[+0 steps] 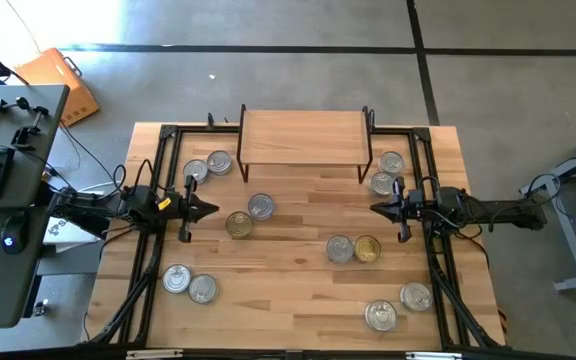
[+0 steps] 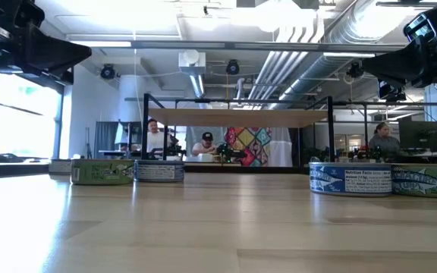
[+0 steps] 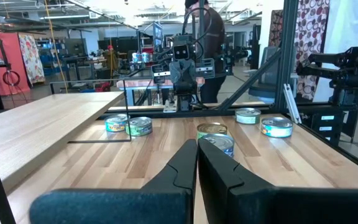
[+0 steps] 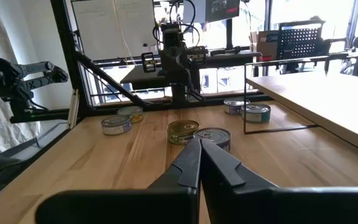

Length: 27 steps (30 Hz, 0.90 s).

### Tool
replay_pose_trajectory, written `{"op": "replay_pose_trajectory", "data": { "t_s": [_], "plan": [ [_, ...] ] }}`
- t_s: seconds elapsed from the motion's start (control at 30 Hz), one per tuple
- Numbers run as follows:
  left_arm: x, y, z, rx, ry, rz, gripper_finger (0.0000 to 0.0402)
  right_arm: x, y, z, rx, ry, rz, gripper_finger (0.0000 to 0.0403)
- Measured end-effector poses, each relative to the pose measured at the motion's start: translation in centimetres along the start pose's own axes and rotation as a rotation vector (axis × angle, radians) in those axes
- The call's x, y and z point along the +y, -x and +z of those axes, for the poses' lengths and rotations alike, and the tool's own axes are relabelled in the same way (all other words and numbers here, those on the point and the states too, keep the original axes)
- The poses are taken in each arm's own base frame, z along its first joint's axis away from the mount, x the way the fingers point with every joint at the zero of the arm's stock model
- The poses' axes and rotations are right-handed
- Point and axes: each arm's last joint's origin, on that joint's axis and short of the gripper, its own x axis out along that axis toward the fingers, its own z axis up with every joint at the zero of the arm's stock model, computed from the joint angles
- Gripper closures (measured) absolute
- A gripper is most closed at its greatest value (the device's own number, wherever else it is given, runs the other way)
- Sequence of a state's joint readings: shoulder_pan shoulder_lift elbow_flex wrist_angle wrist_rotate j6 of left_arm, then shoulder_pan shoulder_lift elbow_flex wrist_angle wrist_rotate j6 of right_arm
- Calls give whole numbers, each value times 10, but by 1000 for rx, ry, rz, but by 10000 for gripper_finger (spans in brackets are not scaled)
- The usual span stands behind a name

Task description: Stack canned seafood by type on shelf

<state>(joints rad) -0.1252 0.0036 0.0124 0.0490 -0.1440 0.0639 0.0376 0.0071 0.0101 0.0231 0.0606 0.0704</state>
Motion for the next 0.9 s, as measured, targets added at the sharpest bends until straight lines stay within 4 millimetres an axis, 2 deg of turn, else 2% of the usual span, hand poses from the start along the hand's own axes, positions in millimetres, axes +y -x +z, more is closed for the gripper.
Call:
{"op": "replay_pose_trajectory", "data": {
  "t_s": [0.27,0.47,0.7,0.9],
  "plan": [
    [0,0,0,0,0,0,394,0,0,0,0,0,0,402],
    [0,0,0,0,0,0,394,-2,0,1,-11,-63,-60,402],
    [0,0,4,-40,-101,6,394,-2,0,1,-7,48,-60,402],
    [1,0,8,-78,-110,8,394,-2,0,4,-43,-92,-41,402]
  ]
}}
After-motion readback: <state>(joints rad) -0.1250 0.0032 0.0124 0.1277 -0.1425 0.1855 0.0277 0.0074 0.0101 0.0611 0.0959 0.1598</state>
